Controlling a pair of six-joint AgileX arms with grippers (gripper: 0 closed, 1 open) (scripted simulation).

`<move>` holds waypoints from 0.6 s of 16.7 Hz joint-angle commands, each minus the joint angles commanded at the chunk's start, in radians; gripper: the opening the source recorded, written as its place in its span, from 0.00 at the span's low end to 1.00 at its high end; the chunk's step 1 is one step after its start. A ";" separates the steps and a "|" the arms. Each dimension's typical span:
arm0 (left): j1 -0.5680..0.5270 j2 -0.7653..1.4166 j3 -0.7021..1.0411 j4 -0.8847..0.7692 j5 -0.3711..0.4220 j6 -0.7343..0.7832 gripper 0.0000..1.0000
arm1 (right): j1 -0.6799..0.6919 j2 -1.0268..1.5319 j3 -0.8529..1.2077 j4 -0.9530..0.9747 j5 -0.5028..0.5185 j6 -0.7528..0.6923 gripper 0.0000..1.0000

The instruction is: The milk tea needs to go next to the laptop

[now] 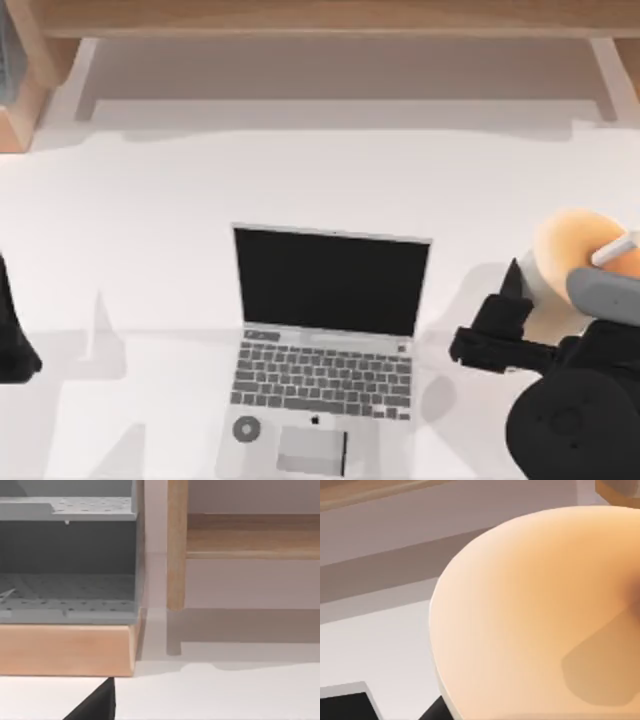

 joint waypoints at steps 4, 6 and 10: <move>0.000 0.000 0.000 0.000 0.000 0.000 1.00 | 0.010 0.019 -0.006 0.038 -0.001 -0.007 0.00; 0.000 0.000 0.000 0.000 0.000 0.000 1.00 | 0.030 0.039 -0.009 0.041 -0.015 -0.025 0.00; 0.000 0.000 0.000 0.000 0.000 0.000 1.00 | 0.070 0.091 -0.029 0.027 -0.052 -0.061 0.00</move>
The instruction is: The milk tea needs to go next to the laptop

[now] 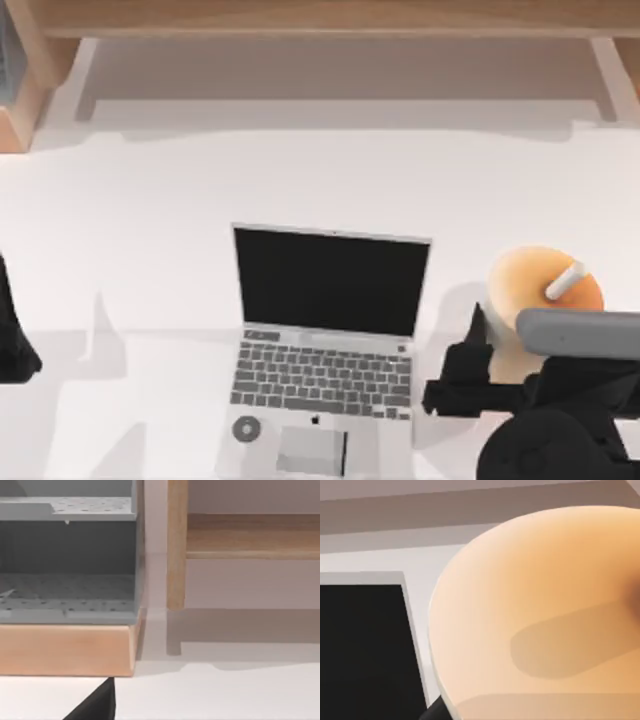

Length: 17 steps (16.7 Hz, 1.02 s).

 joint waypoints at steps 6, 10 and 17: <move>0.000 0.000 0.000 0.000 0.000 0.000 1.00 | 0.011 0.024 -0.020 -0.014 -0.020 -0.010 0.00; 0.000 0.000 0.000 0.000 0.000 0.000 1.00 | 0.011 0.024 -0.020 -0.014 -0.020 -0.010 0.30; 0.000 0.000 0.000 0.000 0.000 0.000 1.00 | 0.011 0.024 -0.020 -0.014 -0.020 -0.010 0.83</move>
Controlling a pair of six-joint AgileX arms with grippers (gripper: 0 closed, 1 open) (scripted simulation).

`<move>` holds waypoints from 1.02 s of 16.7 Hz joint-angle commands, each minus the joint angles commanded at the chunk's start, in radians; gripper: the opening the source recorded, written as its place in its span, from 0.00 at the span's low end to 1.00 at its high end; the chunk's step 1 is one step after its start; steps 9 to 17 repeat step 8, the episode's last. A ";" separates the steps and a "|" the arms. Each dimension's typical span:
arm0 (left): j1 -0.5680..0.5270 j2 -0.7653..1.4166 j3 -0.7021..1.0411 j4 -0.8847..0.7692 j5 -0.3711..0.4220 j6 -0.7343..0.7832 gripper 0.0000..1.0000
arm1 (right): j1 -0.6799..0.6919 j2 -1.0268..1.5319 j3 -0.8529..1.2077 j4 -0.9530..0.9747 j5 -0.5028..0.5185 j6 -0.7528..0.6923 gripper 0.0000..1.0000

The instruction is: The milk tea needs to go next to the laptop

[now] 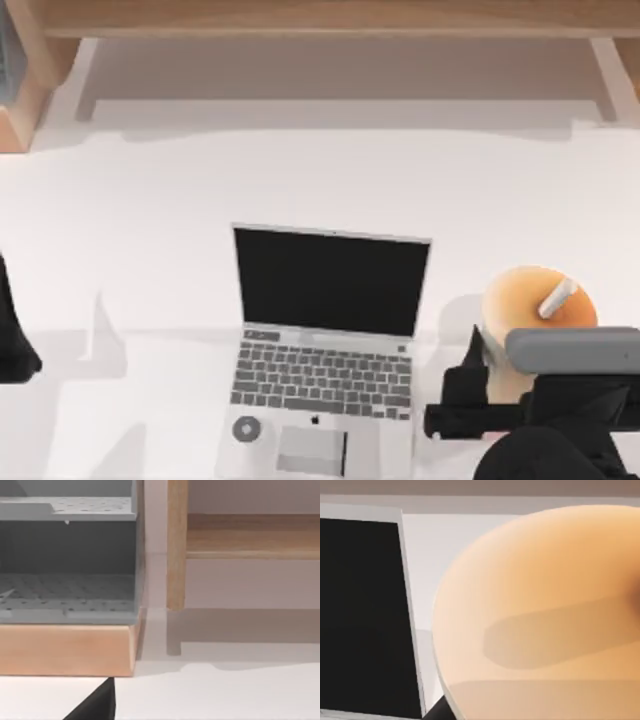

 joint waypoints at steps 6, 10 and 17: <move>0.000 0.000 0.000 0.000 0.000 0.000 1.00 | 0.000 0.000 0.000 0.000 0.000 0.000 1.00; 0.000 0.000 0.000 0.000 0.000 0.000 1.00 | 0.000 0.000 0.000 0.000 0.000 0.000 1.00; 0.000 0.000 0.000 0.000 0.000 0.000 1.00 | 0.000 0.000 0.000 0.000 0.000 0.000 1.00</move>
